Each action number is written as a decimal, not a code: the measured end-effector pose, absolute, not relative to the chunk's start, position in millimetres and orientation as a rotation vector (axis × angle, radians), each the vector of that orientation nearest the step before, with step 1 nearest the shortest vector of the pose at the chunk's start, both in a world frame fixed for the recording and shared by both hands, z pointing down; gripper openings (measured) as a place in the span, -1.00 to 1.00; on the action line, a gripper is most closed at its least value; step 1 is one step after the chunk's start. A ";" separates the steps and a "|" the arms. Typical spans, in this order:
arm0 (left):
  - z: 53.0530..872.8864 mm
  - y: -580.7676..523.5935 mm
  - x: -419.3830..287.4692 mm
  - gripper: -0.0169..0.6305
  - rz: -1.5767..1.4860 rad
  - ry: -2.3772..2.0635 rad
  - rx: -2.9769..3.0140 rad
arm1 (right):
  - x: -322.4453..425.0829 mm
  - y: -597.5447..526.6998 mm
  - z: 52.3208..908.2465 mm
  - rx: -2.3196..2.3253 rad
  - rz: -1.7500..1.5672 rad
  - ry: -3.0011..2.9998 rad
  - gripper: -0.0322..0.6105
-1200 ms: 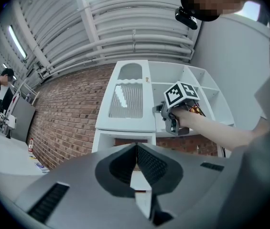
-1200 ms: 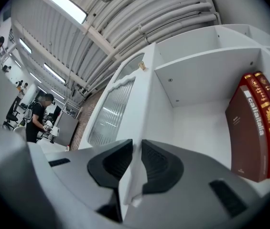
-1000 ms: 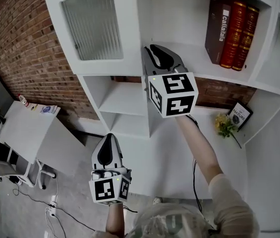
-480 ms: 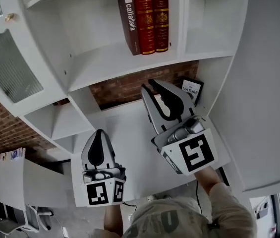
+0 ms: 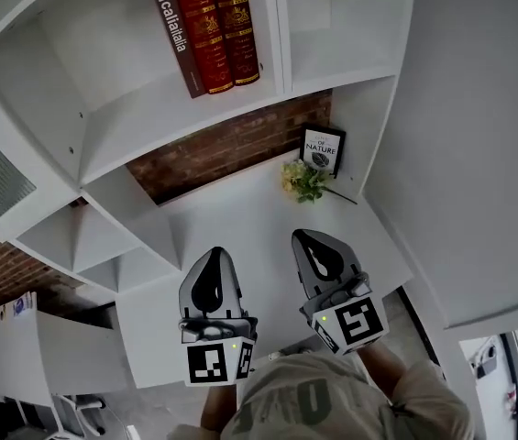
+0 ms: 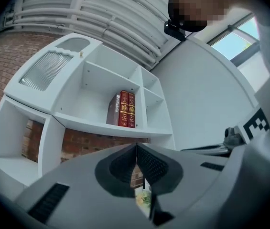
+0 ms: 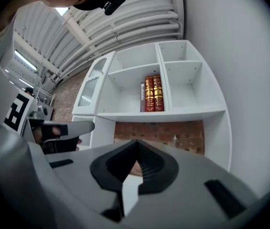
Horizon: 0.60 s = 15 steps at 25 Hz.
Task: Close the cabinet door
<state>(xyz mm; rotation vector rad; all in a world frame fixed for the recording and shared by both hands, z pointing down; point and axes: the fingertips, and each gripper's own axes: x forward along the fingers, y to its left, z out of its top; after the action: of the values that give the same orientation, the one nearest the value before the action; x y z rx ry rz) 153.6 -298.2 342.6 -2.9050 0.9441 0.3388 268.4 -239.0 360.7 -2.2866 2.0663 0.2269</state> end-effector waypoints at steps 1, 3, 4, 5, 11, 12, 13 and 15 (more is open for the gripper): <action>344.6 -298.9 154.7 -0.91 0.334 0.949 -2.908 | 268.6 -238.6 368.9 -2.301 0.199 2.076 -0.85; 346.9 -301.3 155.9 -0.91 0.330 0.958 -2.912 | 268.5 -238.8 378.1 -2.317 0.169 2.091 -0.85; 347.4 -302.6 156.5 -0.91 0.329 0.961 -2.913 | 268.8 -239.2 379.9 -2.319 0.163 2.095 -0.85; 347.7 -303.7 157.2 -0.91 0.329 0.963 -2.913 | 269.2 -239.7 380.5 -2.320 0.161 2.097 -0.85; 350.4 -305.5 161.5 -0.91 0.322 0.951 -2.923 | 272.7 -242.1 382.8 -2.334 0.158 2.096 -0.85; 350.8 -305.8 161.7 -0.91 0.322 0.949 -2.925 | 272.8 -242.2 384.4 -2.337 0.152 2.097 -0.85; 351.2 -306.3 161.6 -0.91 0.322 0.948 -2.927 | 272.6 -242.3 386.3 -2.340 0.145 2.101 -0.85; 352.1 -307.7 160.9 -0.91 0.320 0.949 -2.933 | 271.2 -242.1 391.2 -2.349 0.131 2.111 -0.85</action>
<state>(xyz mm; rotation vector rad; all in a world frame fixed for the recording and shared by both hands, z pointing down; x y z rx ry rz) 160.9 -307.7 352.1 -2.9329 0.9493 0.3195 271.2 -242.1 391.2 -2.3494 2.1113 0.1314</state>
